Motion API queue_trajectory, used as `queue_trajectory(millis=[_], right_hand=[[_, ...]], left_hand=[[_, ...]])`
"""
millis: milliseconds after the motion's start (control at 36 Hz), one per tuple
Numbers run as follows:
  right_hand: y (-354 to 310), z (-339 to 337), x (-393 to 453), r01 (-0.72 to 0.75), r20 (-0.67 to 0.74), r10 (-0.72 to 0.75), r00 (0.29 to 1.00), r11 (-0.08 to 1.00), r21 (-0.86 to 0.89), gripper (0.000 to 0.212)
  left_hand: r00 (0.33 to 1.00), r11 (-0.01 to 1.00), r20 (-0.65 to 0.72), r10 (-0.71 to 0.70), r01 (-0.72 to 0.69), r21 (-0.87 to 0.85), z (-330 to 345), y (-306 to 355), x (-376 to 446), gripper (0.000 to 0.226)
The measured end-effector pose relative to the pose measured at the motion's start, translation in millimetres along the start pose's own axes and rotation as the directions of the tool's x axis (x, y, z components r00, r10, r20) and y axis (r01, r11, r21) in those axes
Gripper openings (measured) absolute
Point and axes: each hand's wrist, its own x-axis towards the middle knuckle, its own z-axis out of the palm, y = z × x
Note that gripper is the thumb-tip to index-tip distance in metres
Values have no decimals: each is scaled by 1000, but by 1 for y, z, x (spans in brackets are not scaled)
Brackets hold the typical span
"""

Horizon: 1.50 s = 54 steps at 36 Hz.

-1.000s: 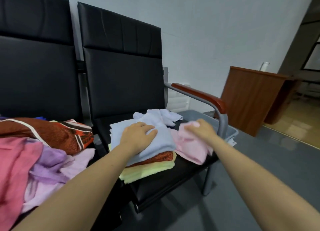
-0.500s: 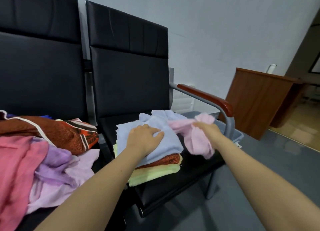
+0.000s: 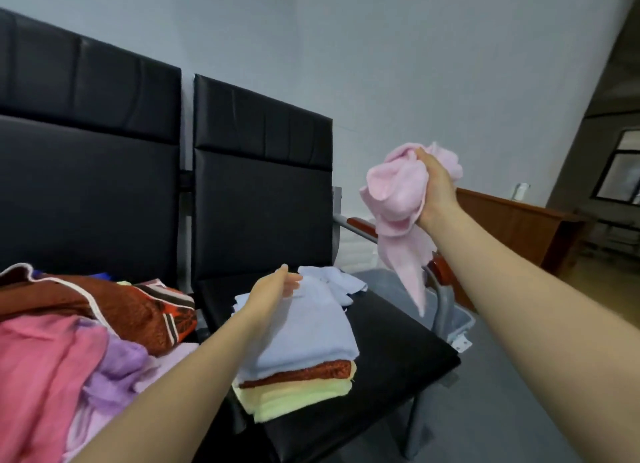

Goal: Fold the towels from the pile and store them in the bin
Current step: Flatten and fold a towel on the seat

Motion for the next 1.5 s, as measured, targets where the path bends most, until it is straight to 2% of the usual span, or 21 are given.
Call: queue_trajectory(millis=[111,250,361,472,500,611,694,806,917,944,972,1056,1083,1139,1167,1222,1250,1278,1306,1361,1500], right_hand=[[-22,31,-11,0,55,-3,998,999,54,51],[-37,83,-35,2,109,-25,994,980,201,28],[-37,129,-56,-30,210,-22,977,970,240,35],[-17,183,-87,-103,318,28,948,969,223,64],[-9,196,-98,-125,354,46,934,971,203,66],[31,236,-141,-150,422,103,901,985,80,39],[73,262,-168,-152,461,127,878,988,16,42],[129,281,-212,-110,435,128,891,992,-67,27],[177,287,-250,-192,444,196,874,980,-53,29],[185,288,-256,-238,467,228,855,971,-38,35],[191,288,-262,-305,525,274,806,952,-28,42],[197,290,-271,-477,667,398,630,876,-73,69],[198,292,-271,-497,665,425,615,863,-91,73],[200,296,-269,-481,626,416,660,874,-73,69],[200,298,-267,-413,601,381,702,906,-92,63],[203,300,-264,-233,538,279,795,960,-154,32],[201,301,-264,-192,541,266,798,963,-190,20],[201,301,-264,-170,568,275,776,958,-232,15],[199,301,-263,-153,612,288,737,952,-264,19],[193,304,-260,-122,638,262,724,959,-255,25],[180,314,-244,-296,567,280,775,953,-65,27]], left_hand=[[1000,985,-11,-1,-1,-170,-14,34,-8,41],[997,964,-3,83,-81,-253,-47,74,-29,42],[986,951,-9,165,-161,-264,-90,101,-47,46],[977,942,-69,202,-213,-260,-147,116,-69,52],[977,941,-85,197,-212,-262,-163,116,-77,53],[987,958,-109,122,-145,-246,-214,101,-107,57],[990,959,-135,29,-66,-275,-251,77,-127,60],[982,952,-175,-70,13,-305,-287,39,-149,59],[964,954,-231,-130,58,-293,-297,7,-168,46],[957,953,-254,-143,64,-298,-299,2,-170,41],[951,947,-268,-152,63,-315,-301,-2,-171,37],[948,948,-287,-139,43,-316,-311,-13,-172,25],[945,959,-303,-126,38,-281,-314,-14,-171,22],[943,970,-321,-89,8,-244,-319,-15,-166,22],[943,969,-327,-66,-18,-248,-321,-13,-165,26],[941,962,-336,-46,-49,-269,-323,-11,-162,32],[943,956,-331,-40,-61,-288,-324,-11,-160,31],[948,954,-319,-22,-75,-290,-325,-9,-160,27],[951,957,-309,-3,-86,-276,-325,-6,-160,22],[952,964,-305,26,-104,-244,-328,0,-157,18],[932,951,-362,21,-130,-280,-343,22,-155,30]])
